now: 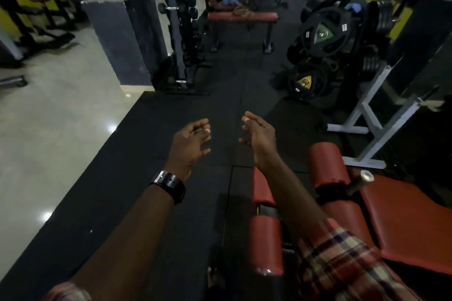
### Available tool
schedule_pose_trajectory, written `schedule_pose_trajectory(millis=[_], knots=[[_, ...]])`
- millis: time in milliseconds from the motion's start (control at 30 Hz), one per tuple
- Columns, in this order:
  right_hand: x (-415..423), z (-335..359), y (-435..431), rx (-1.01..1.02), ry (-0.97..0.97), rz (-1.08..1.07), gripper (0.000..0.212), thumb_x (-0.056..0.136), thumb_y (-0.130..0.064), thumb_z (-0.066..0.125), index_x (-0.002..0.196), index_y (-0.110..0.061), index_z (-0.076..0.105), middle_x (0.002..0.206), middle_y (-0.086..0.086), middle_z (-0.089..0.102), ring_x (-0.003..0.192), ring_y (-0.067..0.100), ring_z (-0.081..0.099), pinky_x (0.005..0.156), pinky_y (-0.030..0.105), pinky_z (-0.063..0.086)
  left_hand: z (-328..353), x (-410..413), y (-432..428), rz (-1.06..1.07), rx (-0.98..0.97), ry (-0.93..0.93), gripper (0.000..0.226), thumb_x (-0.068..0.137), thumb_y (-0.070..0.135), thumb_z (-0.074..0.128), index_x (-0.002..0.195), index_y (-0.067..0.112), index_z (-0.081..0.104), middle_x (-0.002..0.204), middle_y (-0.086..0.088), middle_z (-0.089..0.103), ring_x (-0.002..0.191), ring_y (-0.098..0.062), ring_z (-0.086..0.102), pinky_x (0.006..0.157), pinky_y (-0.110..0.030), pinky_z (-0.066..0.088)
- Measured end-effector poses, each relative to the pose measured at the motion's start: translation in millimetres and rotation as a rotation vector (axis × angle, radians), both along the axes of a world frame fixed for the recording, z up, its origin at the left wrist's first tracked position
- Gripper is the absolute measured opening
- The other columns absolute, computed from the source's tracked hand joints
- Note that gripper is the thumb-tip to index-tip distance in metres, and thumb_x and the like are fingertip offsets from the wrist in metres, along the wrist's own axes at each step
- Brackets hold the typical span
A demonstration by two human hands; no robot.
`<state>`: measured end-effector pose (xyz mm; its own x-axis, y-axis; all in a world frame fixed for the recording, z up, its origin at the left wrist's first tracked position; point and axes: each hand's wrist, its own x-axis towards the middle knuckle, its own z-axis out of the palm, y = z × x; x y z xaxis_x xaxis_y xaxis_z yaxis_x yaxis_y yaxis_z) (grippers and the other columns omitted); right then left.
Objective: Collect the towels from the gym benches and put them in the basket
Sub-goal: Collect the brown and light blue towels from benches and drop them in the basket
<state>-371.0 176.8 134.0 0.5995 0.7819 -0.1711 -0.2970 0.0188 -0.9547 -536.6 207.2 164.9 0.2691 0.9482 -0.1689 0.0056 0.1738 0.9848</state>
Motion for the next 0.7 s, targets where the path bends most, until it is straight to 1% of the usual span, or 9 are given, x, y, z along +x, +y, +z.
schedule_pose_trajectory(millis=[133, 200, 267, 400, 500, 600, 700], knots=[[14.0, 14.7, 97.7, 0.006, 0.005, -0.028, 0.027, 0.094, -0.02, 0.06, 0.119, -0.017, 0.067, 0.105, 0.0, 0.064, 0.095, 0.011, 0.059, 0.078, 0.039, 0.056, 5.7, 15.5, 98.7, -0.036, 0.006, -0.005, 0.022, 0.095, 0.014, 0.056, 0.112, 0.026, 0.063, 0.12, 0.002, 0.066, 0.109, -0.018, 0.064, 0.091, -0.044, 0.053], [19.2, 21.1, 132.2, -0.004, -0.014, -0.034, 0.027, 0.094, -0.02, 0.06, 0.12, -0.018, 0.066, 0.109, 0.0, 0.065, 0.096, 0.011, 0.06, 0.081, 0.04, 0.057, 6.2, 21.5, 135.2, -0.045, -0.001, -0.012, 0.021, 0.095, 0.014, 0.057, 0.109, 0.028, 0.063, 0.118, 0.004, 0.066, 0.108, -0.018, 0.064, 0.087, -0.042, 0.054], [27.1, 24.8, 165.7, -0.018, -0.041, -0.038, 0.028, 0.094, -0.022, 0.06, 0.122, -0.019, 0.065, 0.115, -0.002, 0.065, 0.098, 0.01, 0.06, 0.081, 0.039, 0.057, 5.0, 30.8, 173.9, -0.054, -0.025, -0.031, 0.021, 0.095, 0.014, 0.057, 0.111, 0.026, 0.063, 0.117, 0.004, 0.066, 0.109, -0.019, 0.063, 0.085, -0.04, 0.054], [49.9, 27.9, 237.5, -0.011, -0.071, -0.083, 0.03, 0.095, -0.023, 0.06, 0.124, -0.02, 0.064, 0.109, -0.009, 0.063, 0.097, 0.008, 0.06, 0.08, 0.037, 0.058, 4.3, 57.4, 261.2, -0.109, -0.033, -0.048, 0.023, 0.096, 0.015, 0.056, 0.116, 0.024, 0.062, 0.12, 0.002, 0.065, 0.108, -0.018, 0.063, 0.085, -0.038, 0.054], [64.5, 28.6, 299.7, -0.008, -0.089, -0.139, 0.03, 0.094, -0.022, 0.06, 0.123, -0.02, 0.065, 0.104, -0.009, 0.064, 0.09, 0.007, 0.06, 0.076, 0.034, 0.057, 7.0, 79.0, 332.1, -0.168, -0.019, -0.064, 0.024, 0.096, 0.016, 0.057, 0.118, 0.024, 0.061, 0.119, 0.004, 0.065, 0.109, -0.017, 0.063, 0.088, -0.04, 0.054], [76.3, 30.6, 362.3, 0.01, -0.1, -0.187, 0.029, 0.093, -0.021, 0.062, 0.122, -0.018, 0.065, 0.1, -0.007, 0.064, 0.087, 0.007, 0.06, 0.073, 0.033, 0.057, 10.6, 94.3, 400.4, -0.21, -0.007, -0.092, 0.025, 0.096, 0.016, 0.057, 0.12, 0.022, 0.061, 0.116, 0.005, 0.065, 0.109, -0.017, 0.063, 0.088, -0.039, 0.054], [88.5, 35.3, 420.9, -0.006, -0.109, -0.225, 0.028, 0.093, -0.021, 0.062, 0.121, -0.019, 0.066, 0.108, -0.003, 0.065, 0.094, 0.009, 0.061, 0.075, 0.036, 0.058, 16.4, 104.8, 468.2, -0.249, -0.02, -0.102, 0.024, 0.096, 0.017, 0.057, 0.12, 0.022, 0.061, 0.121, 0.002, 0.064, 0.111, -0.017, 0.062, 0.089, -0.041, 0.053]])
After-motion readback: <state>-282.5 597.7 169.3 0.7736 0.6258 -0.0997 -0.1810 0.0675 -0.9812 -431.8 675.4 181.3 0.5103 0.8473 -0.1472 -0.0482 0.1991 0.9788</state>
